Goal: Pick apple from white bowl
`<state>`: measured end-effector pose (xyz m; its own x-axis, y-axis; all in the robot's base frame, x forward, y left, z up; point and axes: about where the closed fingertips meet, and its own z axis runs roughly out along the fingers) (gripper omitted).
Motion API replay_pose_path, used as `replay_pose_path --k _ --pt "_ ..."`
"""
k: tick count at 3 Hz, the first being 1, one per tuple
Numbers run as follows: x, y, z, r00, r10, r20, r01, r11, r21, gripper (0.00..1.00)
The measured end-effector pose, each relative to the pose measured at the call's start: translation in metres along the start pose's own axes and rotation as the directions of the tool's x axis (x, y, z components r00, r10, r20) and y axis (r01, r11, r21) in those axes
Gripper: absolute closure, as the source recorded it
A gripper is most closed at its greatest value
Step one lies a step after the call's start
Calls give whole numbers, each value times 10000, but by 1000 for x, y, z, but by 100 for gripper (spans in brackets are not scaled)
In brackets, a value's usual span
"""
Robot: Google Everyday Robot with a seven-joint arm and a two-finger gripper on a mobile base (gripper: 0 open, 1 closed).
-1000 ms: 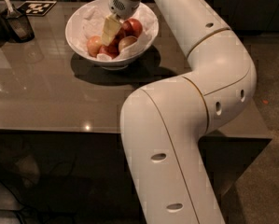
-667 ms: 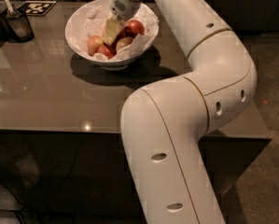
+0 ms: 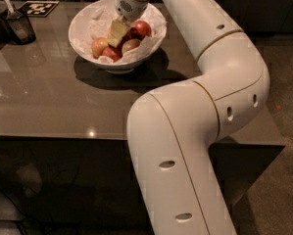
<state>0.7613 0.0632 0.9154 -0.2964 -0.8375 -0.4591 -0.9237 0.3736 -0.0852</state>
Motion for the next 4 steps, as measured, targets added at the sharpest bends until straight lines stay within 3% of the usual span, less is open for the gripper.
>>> replay_pose_path --k 1,3,4 --pt "-10 3 -5 9995 -265 154 264 9996 76 100" --pt "-53 25 -42 9879 -1404 661 1377 9895 442 100" --pt "-66 28 -63 9821 -1658 897 1584 9838 837 100"
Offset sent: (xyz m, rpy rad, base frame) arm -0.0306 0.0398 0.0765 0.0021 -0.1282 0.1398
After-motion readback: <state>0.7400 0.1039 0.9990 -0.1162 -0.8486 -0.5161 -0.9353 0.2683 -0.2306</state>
